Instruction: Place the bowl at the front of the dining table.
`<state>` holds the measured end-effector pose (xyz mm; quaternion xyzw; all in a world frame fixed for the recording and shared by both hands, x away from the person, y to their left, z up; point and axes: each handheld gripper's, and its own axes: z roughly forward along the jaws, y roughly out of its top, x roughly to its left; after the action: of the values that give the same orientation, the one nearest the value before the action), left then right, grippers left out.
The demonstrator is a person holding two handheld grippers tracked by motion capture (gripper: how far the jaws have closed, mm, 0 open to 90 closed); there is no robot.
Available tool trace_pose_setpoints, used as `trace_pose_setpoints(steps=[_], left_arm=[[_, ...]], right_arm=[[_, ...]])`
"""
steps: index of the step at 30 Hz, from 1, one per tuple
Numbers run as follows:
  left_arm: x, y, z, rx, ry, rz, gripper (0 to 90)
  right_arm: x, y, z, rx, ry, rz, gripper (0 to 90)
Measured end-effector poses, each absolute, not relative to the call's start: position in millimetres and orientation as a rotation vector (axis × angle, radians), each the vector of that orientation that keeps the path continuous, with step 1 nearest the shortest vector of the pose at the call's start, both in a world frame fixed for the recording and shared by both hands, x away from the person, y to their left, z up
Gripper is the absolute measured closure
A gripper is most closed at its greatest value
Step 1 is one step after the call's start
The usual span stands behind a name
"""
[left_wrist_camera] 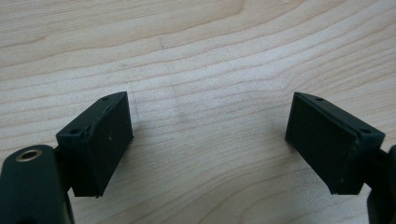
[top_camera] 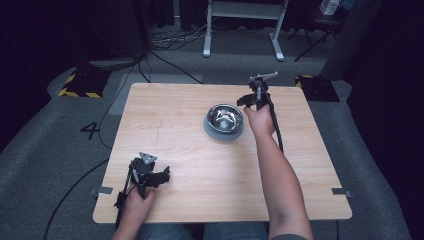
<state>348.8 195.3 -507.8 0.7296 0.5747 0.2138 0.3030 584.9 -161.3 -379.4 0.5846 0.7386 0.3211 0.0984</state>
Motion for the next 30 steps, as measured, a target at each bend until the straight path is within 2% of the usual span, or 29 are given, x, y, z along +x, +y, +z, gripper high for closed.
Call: trace_pose_setpoints(steps=[11, 30], left_arm=[[348.8, 195.3, -507.7, 1.935, 1.523, 0.566, 14.8], [348.9, 195.3, -507.8, 1.933, 1.523, 0.568, 14.8]], right_arm=[[564.6, -161.4, -355.0, 1.643, 2.194, 1.033, 55.2], [504.1, -175.2, -322.4, 1.435, 2.272, 1.148, 52.5]])
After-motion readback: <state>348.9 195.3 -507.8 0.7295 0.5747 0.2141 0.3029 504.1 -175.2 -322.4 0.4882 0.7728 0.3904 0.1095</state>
